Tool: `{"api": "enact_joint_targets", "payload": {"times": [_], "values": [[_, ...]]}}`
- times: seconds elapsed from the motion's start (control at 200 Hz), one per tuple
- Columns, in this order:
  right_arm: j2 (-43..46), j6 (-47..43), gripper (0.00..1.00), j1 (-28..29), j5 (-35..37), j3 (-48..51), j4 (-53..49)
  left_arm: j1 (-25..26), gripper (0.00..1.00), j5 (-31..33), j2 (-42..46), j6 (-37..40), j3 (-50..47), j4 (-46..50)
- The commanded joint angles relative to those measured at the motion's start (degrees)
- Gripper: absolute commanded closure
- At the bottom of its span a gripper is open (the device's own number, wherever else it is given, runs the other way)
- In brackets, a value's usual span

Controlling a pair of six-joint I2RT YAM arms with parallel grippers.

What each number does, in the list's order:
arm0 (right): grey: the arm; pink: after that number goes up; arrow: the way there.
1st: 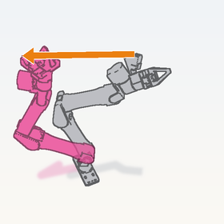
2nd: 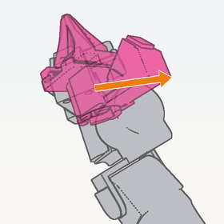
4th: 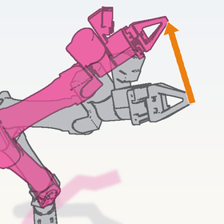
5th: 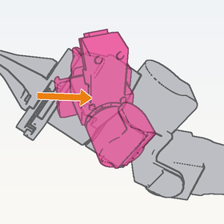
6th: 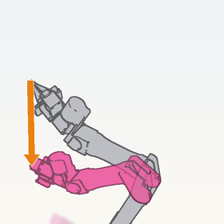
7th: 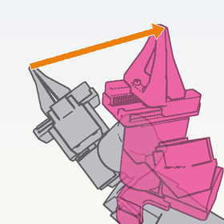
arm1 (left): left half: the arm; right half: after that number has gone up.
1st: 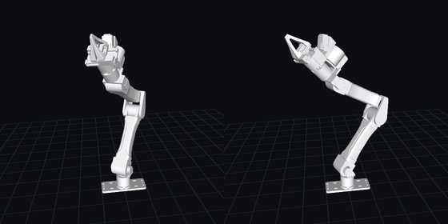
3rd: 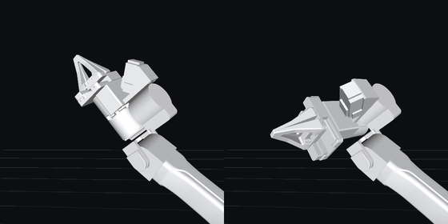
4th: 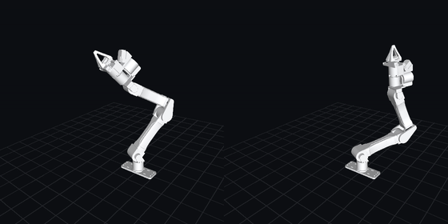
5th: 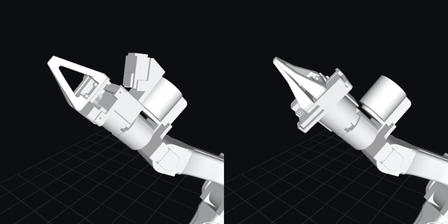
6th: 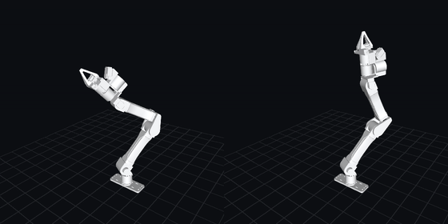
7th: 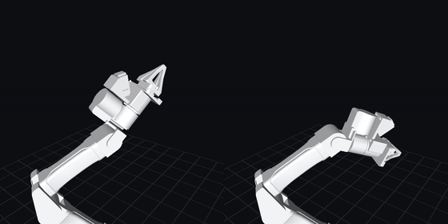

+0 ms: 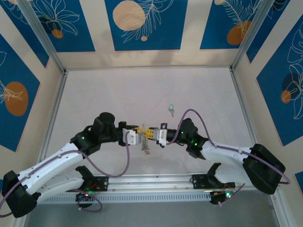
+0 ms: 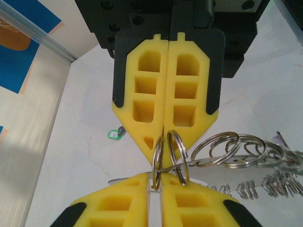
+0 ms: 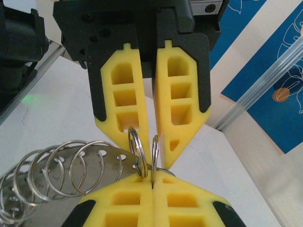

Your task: Put the keys on the keyring

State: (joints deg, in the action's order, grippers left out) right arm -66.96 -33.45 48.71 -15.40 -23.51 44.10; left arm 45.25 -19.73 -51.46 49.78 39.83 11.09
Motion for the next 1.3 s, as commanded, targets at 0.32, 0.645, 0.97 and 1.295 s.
{"api": "enact_joint_targets", "payload": {"times": [0.32, 0.645, 0.97, 1.295], "values": [[-1.5, 0.8, 1.00, 0.0, -2.8, 0.3, 2.3, 0.4, 0.89, -6.5, -1.3, -1.6, 1.4, -1.6], [-0.4, -1.6, 0.74, -0.8, -0.7, 0.6, -2.2, 0.5, 1.00, -0.2, -2.5, 3.2, 6.1, 7.7], [5.0, -2.5, 0.63, -3.3, -2.3, 2.3, -6.7, 0.7, 1.00, 11.3, -6.4, 8.5, 15.4, 22.9], [2.0, 1.4, 0.68, -3.0, -3.8, -1.6, -3.7, 2.4, 1.00, 16.7, -10.1, 9.4, 19.8, 27.2]]}}
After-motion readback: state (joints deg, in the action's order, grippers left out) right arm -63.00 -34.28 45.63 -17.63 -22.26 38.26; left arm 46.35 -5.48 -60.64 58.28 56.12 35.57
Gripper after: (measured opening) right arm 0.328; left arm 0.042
